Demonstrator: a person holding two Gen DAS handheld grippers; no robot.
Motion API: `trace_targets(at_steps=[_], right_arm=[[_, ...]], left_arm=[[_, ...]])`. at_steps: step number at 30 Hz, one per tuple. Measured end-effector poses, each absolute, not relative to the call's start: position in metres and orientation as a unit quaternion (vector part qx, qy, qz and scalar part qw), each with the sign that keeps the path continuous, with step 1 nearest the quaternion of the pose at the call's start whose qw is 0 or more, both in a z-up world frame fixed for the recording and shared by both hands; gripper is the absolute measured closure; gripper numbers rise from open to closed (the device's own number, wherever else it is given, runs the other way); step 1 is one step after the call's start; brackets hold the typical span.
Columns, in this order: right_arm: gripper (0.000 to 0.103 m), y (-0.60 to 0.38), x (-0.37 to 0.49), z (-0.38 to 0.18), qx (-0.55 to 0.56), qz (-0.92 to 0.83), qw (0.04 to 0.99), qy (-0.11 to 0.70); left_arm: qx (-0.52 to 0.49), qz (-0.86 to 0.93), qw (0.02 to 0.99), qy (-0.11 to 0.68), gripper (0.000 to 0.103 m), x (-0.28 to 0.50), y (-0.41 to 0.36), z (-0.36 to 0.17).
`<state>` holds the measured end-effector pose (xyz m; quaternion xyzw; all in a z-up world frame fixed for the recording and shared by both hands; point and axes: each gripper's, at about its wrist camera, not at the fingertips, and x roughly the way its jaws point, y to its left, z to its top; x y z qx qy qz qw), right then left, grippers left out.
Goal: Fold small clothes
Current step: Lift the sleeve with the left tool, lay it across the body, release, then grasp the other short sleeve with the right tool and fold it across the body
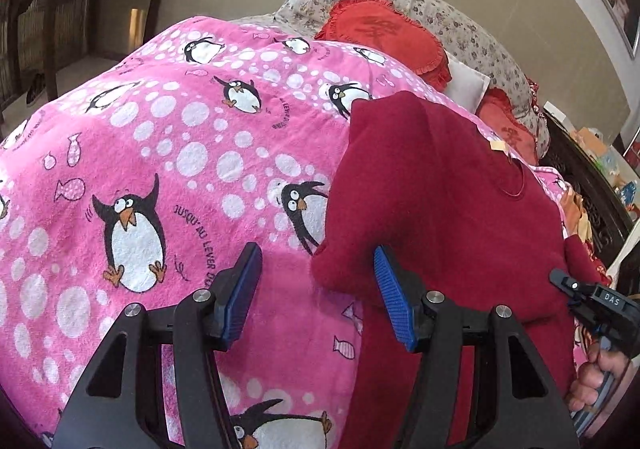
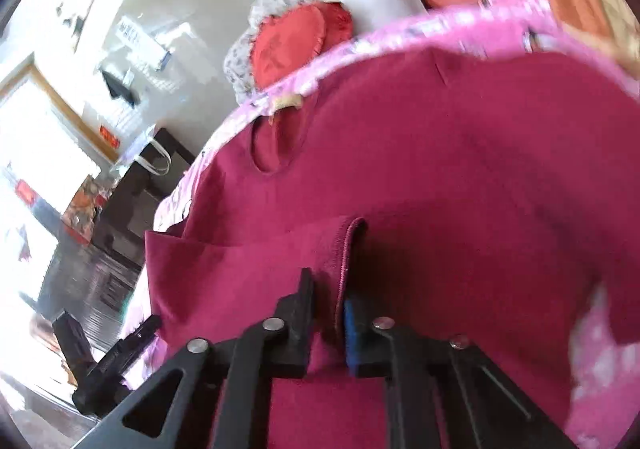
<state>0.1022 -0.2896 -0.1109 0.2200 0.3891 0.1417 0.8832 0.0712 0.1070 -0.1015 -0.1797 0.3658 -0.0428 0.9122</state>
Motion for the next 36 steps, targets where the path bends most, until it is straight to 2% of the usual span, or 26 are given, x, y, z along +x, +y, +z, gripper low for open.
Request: trace_targets(at_steps=[3, 6, 12, 18, 21, 23, 25, 26, 27, 29, 31, 32, 33, 36], right_arm=[[0.095, -0.279, 0.096, -0.082, 0.159, 0.137, 0.906, 0.367], [0.095, -0.296, 0.099, -0.064, 0.143, 0.088, 0.923, 0.345], [0.095, -0.338, 0.112, -0.095, 0.134, 0.0, 0.904, 0.406], [0.095, -0.344, 0.113, -0.099, 0.137, 0.003, 0.903, 0.408], [0.093, -0.337, 0.11, -0.085, 0.13, 0.001, 0.91, 0.393], [0.088, -0.328, 0.096, -0.064, 0.1, -0.006, 0.931, 0.351], [0.069, -0.318, 0.079, -0.045, 0.057, -0.03, 0.95, 0.304], [0.056, -0.313, 0.073, -0.039, 0.039, -0.043, 0.957, 0.283], [0.053, -0.309, 0.067, -0.034, 0.024, -0.056, 0.962, 0.267], [0.053, -0.299, 0.06, -0.031, 0.007, -0.066, 0.967, 0.246], [0.063, -0.289, 0.06, -0.036, 0.021, -0.013, 0.965, 0.26], [0.077, -0.283, 0.066, -0.043, 0.022, 0.022, 0.96, 0.279], [0.084, -0.28, 0.069, -0.049, 0.02, 0.036, 0.956, 0.291], [0.088, -0.285, 0.087, -0.076, 0.037, 0.029, 0.945, 0.324]], left_arm=[[-0.18, -0.043, 0.912, 0.366, 0.045, 0.073, 0.107, -0.102], [-0.181, -0.042, 0.911, 0.369, 0.045, 0.076, 0.107, -0.103], [-0.179, -0.039, 0.91, 0.373, 0.045, 0.079, 0.107, -0.104], [-0.173, -0.048, 0.908, 0.38, 0.045, 0.084, 0.104, -0.101], [-0.18, -0.079, 0.911, 0.364, 0.045, 0.093, 0.102, -0.083], [-0.16, -0.087, 0.922, 0.342, 0.045, 0.104, 0.093, -0.067], [-0.146, -0.108, 0.927, 0.327, 0.044, 0.117, 0.081, -0.055], [-0.14, -0.123, 0.927, 0.326, 0.044, 0.125, 0.074, -0.051], [-0.129, -0.131, 0.926, 0.329, 0.044, 0.135, 0.064, -0.047], [-0.11, -0.144, 0.925, 0.334, 0.044, 0.148, 0.047, -0.046], [-0.08, -0.142, 0.923, 0.348, 0.044, 0.162, 0.029, -0.055], [-0.073, -0.135, 0.922, 0.355, 0.044, 0.167, 0.023, -0.06], [-0.069, -0.126, 0.922, 0.361, 0.044, 0.172, 0.018, -0.068], [-0.057, -0.095, 0.922, 0.372, 0.044, 0.176, 0.015, -0.087]])
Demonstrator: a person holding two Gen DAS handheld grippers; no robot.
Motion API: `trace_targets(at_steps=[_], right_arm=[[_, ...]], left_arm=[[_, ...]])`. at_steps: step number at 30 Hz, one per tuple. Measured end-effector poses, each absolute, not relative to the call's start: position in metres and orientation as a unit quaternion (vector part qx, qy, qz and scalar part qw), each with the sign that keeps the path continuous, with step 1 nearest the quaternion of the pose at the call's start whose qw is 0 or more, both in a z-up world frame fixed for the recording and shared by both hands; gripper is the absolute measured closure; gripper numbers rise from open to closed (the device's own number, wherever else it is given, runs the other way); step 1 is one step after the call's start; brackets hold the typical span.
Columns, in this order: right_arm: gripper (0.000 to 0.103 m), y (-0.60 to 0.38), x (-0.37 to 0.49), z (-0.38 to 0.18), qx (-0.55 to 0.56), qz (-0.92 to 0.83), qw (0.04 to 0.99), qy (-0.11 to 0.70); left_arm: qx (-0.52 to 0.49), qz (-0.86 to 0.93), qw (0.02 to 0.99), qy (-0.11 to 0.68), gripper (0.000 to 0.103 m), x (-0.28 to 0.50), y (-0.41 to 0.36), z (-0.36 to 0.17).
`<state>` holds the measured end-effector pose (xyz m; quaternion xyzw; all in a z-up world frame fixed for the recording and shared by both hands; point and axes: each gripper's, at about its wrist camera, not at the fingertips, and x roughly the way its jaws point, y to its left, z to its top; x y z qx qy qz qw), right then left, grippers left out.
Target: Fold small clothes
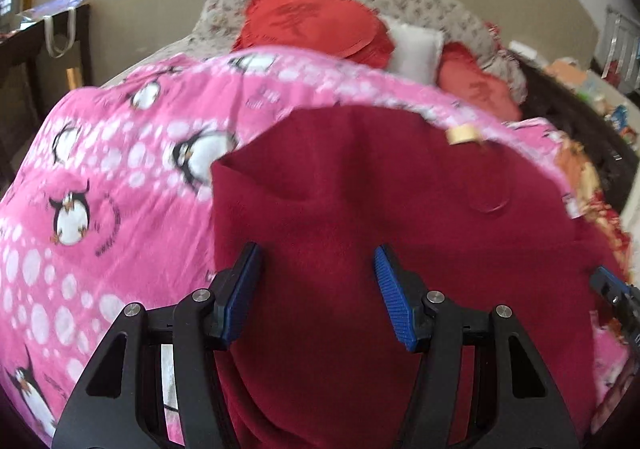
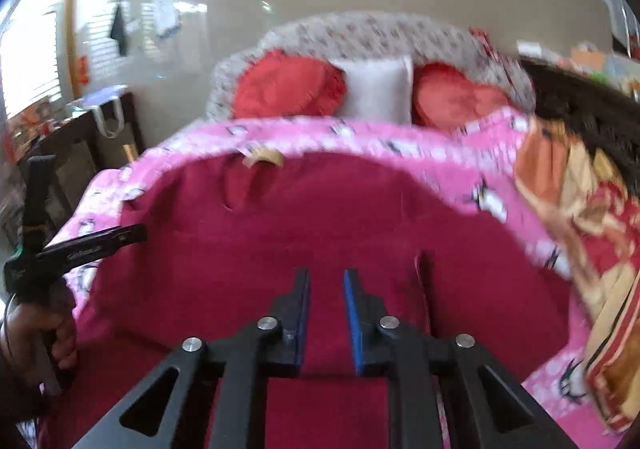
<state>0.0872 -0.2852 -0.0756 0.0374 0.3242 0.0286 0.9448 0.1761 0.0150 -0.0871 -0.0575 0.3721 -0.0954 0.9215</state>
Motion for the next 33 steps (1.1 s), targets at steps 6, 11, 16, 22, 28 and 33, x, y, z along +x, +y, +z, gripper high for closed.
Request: trace_targets(at_steps=[6, 11, 16, 22, 28, 33], right_arm=[[0.092, -0.304, 0.112, -0.112, 0.067, -0.017, 0.927, 0.37], [0.091, -0.297, 0.115, -0.116, 0.037, -0.033, 0.926, 0.374], [0.091, -0.299, 0.113, -0.116, 0.043, -0.03, 0.925, 0.376], [0.09, -0.296, 0.117, -0.117, 0.039, -0.032, 0.923, 0.382], [0.09, -0.271, 0.115, -0.106, -0.034, -0.073, 0.92, 0.384], [0.086, -0.235, 0.091, -0.089, -0.021, -0.036, 0.928, 0.37]], left_arm=[[-0.073, -0.092, 0.914, 0.389, 0.044, 0.184, 0.021, -0.099], [-0.061, -0.085, 0.913, 0.394, 0.041, 0.188, 0.014, -0.1], [-0.041, -0.075, 0.912, 0.401, 0.037, 0.193, 0.005, -0.103], [-0.033, -0.076, 0.911, 0.405, 0.034, 0.196, 0.002, -0.104], [-0.029, -0.08, 0.911, 0.404, 0.03, 0.195, 0.001, -0.103], [-0.011, -0.073, 0.917, 0.392, 0.03, 0.171, -0.002, -0.08]])
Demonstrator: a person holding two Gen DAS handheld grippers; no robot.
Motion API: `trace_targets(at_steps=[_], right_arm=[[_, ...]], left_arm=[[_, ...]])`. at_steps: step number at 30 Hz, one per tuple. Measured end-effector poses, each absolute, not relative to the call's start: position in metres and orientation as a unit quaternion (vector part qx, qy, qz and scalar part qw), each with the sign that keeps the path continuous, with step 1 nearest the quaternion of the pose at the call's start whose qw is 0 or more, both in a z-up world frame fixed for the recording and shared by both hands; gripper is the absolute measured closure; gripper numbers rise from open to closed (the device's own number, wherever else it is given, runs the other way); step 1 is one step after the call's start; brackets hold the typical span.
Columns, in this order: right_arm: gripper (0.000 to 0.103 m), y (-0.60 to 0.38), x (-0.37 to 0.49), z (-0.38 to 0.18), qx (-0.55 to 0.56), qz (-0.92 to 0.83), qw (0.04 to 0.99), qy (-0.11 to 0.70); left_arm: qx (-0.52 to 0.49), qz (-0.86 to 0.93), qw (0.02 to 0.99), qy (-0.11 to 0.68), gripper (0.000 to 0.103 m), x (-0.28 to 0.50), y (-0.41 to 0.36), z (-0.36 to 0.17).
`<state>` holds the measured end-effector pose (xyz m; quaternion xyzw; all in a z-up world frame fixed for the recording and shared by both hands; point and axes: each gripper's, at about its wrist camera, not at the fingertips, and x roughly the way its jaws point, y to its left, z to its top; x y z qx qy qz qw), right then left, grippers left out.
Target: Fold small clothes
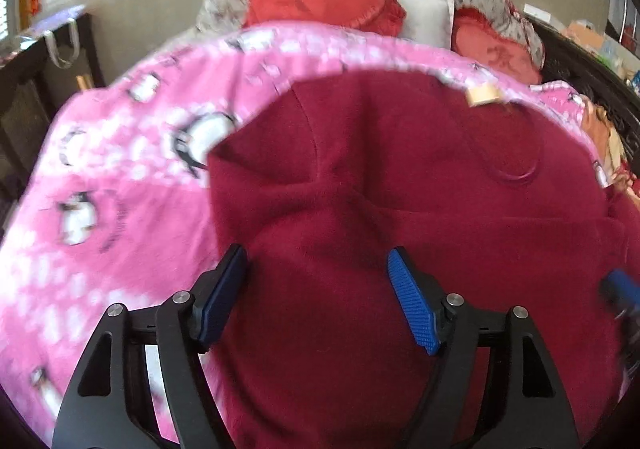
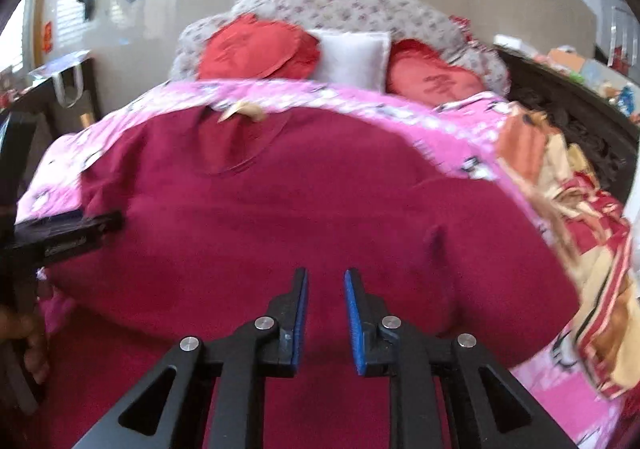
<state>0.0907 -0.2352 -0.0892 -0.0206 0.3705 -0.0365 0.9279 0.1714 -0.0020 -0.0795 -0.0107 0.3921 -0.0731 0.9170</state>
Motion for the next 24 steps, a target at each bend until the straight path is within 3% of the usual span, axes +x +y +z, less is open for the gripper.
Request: trace_targets(at_steps=[3, 10, 18, 24], right_arm=[[0.086, -0.22, 0.085, -0.097, -0.048, -0.02, 0.927, 0.372], [0.083, -0.226, 0.091, -0.121, -0.026, -0.011, 0.919, 0.394], [0.081, -0.24, 0.083, -0.105, 0.013, 0.01, 0.917, 0.398], [0.075, -0.329, 0.025, -0.035, 0.048, -0.05, 0.961, 0.266]], left_arm=[[-0.017, -0.108, 0.921, 0.374, 0.03, 0.14, -0.006, -0.069], [0.021, -0.116, 0.905, 0.409, 0.028, 0.136, -0.02, -0.102], [0.022, -0.124, 0.905, 0.406, 0.025, 0.129, -0.022, -0.1], [0.001, -0.138, 0.904, 0.405, 0.025, 0.121, -0.012, -0.102]])
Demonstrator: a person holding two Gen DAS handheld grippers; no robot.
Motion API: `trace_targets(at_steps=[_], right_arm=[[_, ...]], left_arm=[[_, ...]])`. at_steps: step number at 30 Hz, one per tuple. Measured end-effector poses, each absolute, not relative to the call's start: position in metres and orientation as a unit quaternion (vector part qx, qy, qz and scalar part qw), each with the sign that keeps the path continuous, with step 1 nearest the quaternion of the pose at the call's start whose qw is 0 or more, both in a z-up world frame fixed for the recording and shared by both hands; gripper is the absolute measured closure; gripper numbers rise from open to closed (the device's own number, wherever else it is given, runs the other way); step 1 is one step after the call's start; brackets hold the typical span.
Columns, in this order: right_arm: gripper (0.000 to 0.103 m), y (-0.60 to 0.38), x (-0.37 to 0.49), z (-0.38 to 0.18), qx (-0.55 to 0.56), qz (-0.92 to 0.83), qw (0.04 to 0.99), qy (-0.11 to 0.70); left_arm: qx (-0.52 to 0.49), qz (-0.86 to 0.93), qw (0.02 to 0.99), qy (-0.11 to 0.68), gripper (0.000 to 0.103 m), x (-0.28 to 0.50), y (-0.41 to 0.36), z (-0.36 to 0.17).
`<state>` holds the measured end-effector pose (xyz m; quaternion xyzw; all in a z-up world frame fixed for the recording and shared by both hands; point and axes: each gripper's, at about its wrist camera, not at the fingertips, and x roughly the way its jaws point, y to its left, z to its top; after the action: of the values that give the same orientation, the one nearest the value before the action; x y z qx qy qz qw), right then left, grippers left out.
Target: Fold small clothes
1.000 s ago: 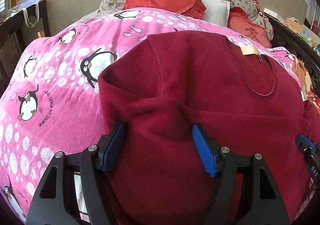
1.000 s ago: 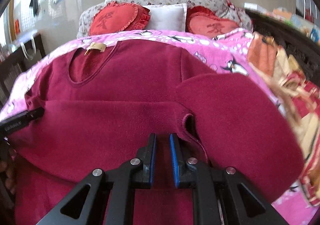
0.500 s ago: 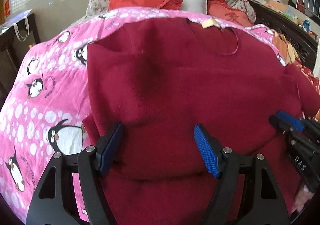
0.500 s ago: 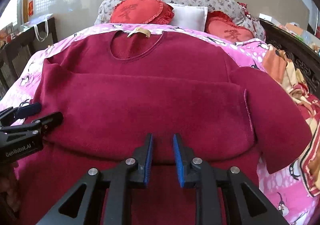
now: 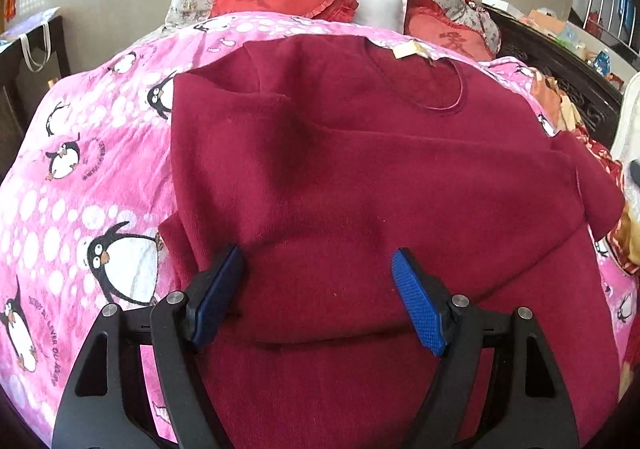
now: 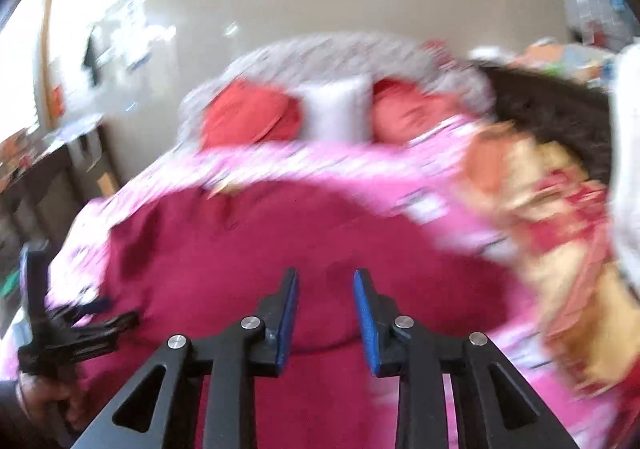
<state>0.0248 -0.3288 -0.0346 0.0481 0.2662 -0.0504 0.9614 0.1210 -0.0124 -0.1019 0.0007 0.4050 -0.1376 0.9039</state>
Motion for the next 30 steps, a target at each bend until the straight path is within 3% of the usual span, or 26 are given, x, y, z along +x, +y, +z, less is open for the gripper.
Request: trace_targets(at_steps=[5, 10, 19, 20, 21, 22, 26, 30], right_arm=[[0.074, -0.458, 0.035, -0.065, 0.114, -0.171, 0.922, 0.327], [0.074, -0.502, 0.056, -0.13, 0.21, -0.121, 0.882, 0.404], [0.066, -0.505, 0.06, -0.148, 0.279, -0.08, 0.887, 0.359], [0.07, -0.506, 0.06, -0.149, 0.281, -0.08, 0.887, 0.358], [0.084, -0.508, 0.06, -0.15, 0.281, -0.088, 0.884, 0.362], [0.093, -0.509, 0.06, -0.15, 0.276, -0.103, 0.882, 0.368], [0.096, -0.5, 0.054, -0.12, 0.226, -0.115, 0.899, 0.357], [0.096, -0.482, 0.027, -0.023, 0.184, -0.117, 0.945, 0.246]], left_arm=[[0.025, -0.124, 0.906, 0.405, 0.022, 0.124, -0.022, -0.103], [0.01, -0.128, 0.906, 0.404, 0.022, 0.127, -0.018, -0.102], [0.006, -0.127, 0.907, 0.402, 0.022, 0.128, -0.018, -0.102], [0.005, -0.127, 0.907, 0.402, 0.022, 0.128, -0.017, -0.102], [0.005, -0.127, 0.907, 0.402, 0.022, 0.128, -0.017, -0.102], [0.005, -0.128, 0.907, 0.402, 0.022, 0.128, -0.017, -0.102], [0.005, -0.128, 0.907, 0.402, 0.022, 0.128, -0.017, -0.102], [0.006, -0.127, 0.907, 0.402, 0.022, 0.129, -0.017, -0.102]])
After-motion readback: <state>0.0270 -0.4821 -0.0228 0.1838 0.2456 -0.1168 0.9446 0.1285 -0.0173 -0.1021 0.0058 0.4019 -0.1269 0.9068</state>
